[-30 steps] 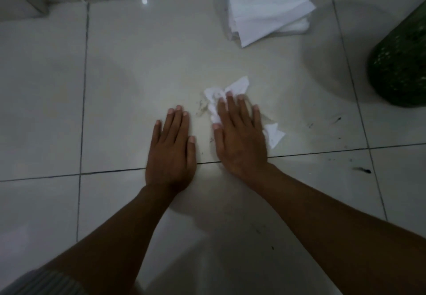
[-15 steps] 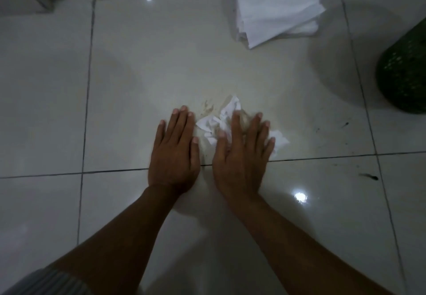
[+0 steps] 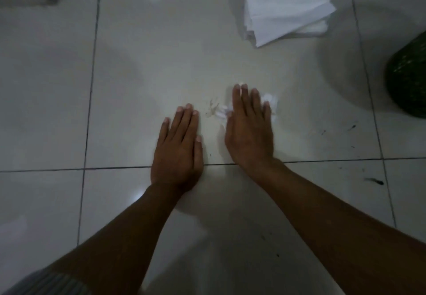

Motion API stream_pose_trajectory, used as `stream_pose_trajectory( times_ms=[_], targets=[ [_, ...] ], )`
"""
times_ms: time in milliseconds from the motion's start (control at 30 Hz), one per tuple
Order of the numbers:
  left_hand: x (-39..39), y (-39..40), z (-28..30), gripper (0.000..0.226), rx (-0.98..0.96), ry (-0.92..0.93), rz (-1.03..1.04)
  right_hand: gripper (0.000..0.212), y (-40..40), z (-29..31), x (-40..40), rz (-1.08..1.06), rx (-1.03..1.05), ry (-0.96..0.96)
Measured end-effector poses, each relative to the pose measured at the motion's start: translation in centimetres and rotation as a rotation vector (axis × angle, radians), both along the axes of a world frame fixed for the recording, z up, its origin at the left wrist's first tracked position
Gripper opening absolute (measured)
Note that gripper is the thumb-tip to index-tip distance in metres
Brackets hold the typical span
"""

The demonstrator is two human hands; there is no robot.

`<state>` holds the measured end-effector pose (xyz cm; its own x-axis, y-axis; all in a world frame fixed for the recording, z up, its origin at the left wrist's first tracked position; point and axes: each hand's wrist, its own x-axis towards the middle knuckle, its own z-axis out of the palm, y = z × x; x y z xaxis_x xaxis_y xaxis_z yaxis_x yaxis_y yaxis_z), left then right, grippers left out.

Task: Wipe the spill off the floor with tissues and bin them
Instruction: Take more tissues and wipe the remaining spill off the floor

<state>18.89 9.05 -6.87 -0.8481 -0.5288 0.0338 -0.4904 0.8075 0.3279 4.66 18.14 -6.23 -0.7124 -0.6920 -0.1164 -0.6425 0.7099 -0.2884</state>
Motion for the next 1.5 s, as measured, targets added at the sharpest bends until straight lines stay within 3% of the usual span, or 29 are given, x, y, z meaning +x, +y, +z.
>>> stream_pose_trajectory(
  times_ms=[67,233,300,367,500,733,967,1033,1167,1233,1400,1500],
  targets=[
    [0.1,0.1,0.0,0.055,-0.004,0.0,0.001,0.064,-1.7,0.1,0.7,0.027,0.001,-0.019],
    [0.0,0.1,0.3,0.055,-0.002,-0.002,-0.005,0.062,2.6,0.2,1.0,0.46,-0.004,0.043],
    [0.0,0.0,0.3,0.056,0.007,-0.002,0.004,0.055,4.1,0.1,-0.3,0.412,0.037,0.12],
    [-0.1,0.0,0.2,0.056,0.012,-0.004,0.008,0.052,3.9,0.1,-1.1,0.208,0.083,0.141],
    [0.1,0.0,0.2,0.055,0.003,-0.003,0.006,0.053,-0.7,0.0,-0.6,-0.004,0.023,0.024],
    [0.0,0.0,0.4,0.056,0.016,0.004,0.002,0.054,2.4,0.0,1.0,0.477,0.023,0.071],
    [0.0,0.0,0.3,0.056,0.037,0.003,0.009,0.055,-1.1,-0.2,0.8,0.185,0.018,0.034],
    [0.1,0.1,0.3,0.055,0.063,0.026,0.022,0.055,-1.1,-0.2,1.0,0.232,0.031,0.049],
    [0.8,0.2,0.5,0.054,0.115,0.095,0.071,0.053,2.2,0.0,-0.4,0.579,0.037,0.137],
    [1.4,0.2,0.6,0.055,0.108,0.095,0.086,0.054,2.7,0.1,-1.0,0.545,0.051,0.153],
    [4.3,0.7,0.5,0.058,0.041,0.015,0.125,0.055,-2.9,-0.1,1.3,0.227,0.006,0.022],
    [5.7,1.3,0.3,0.056,0.002,0.001,0.129,0.055,-3.0,-0.4,3.8,0.401,0.002,0.038]
  ],
)
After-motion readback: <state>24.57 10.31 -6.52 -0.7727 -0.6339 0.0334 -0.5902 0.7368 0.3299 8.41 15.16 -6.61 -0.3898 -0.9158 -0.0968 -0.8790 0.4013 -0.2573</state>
